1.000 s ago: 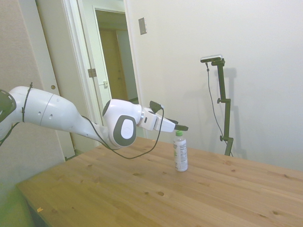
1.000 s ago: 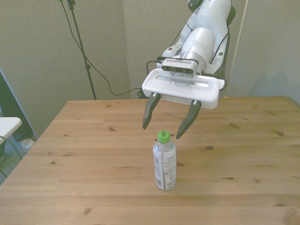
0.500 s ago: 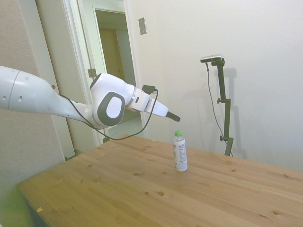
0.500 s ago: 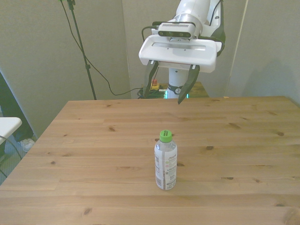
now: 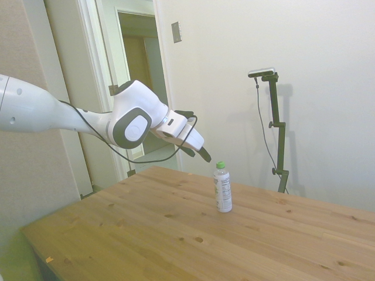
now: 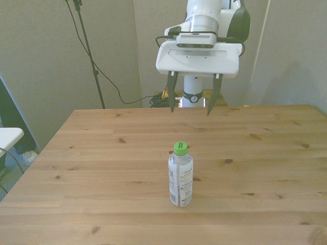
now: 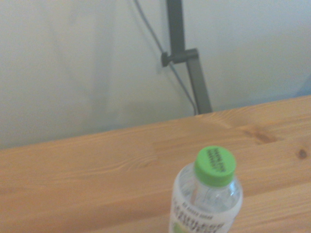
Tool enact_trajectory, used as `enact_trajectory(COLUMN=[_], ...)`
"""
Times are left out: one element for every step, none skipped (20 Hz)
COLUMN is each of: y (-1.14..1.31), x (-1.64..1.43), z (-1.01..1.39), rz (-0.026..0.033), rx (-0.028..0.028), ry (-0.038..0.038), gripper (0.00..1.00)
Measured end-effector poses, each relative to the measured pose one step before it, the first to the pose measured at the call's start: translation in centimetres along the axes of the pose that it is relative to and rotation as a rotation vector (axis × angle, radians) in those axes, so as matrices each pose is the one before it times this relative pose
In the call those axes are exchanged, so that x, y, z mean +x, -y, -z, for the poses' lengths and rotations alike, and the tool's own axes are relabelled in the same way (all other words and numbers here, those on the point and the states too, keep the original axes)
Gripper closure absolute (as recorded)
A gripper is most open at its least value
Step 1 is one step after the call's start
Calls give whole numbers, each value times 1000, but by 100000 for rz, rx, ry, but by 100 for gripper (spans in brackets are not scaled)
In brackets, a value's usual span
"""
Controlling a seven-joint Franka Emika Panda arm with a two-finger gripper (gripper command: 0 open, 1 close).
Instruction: Stand the water bottle
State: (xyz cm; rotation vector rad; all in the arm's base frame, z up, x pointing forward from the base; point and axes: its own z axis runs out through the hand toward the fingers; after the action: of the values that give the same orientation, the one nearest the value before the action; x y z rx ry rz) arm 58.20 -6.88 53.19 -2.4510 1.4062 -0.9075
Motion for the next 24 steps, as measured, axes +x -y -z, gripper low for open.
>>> enact_trajectory(y=[30, -48, -77, -124, -112, -67, -115, -189, -301, -411, -473, -513, -594, -572, -544, -543, -420, -428, -374, -312, -319, -325, -287, -275], x=[-539, -384, -243, -135, -57, 2, 23, 21, 12, 2, -44, -50, -134, -250, -403, -492, -551, -559, -447, -380, -290, -224, -83, 33], z=[-205, -154, -76, -2, 124, 252, 288, 258, 232, 235, 285, 376, 551, 616, 639, 591, 477, 253, 65, -68, -164, -218, -150, -130], rz=[1643, 1500, 1251, 1188, 1214, 1595, 1263, 1029, 728, 578, 515, 202, 198, 336, 349, 500, 364, 496, 194, 375, 421, 278, 258, -46], rx=[-1711, -1553, -1337, -1133, -975, -740, -513, -423, -258, -342, -744, -822, -883, -819, -692, -775, -782, -1213, -1239, -1069, -910, -1011, -649, -450], ry=[3402, 3112, 3042, 2932, 3218, 3158, 3113, 2881, 2509, 2191, 1931, 1455, 1287, 991, 602, 303, 57, 437, 372, 514, 714, 958, 521, 262], gripper=[0, 0, 0, 0, 0, 0, 0, 0, 0, 0, 0, 0, 0, 0, 0, 0, 0, 0, 0, 0, 0, 0, 0, 0])
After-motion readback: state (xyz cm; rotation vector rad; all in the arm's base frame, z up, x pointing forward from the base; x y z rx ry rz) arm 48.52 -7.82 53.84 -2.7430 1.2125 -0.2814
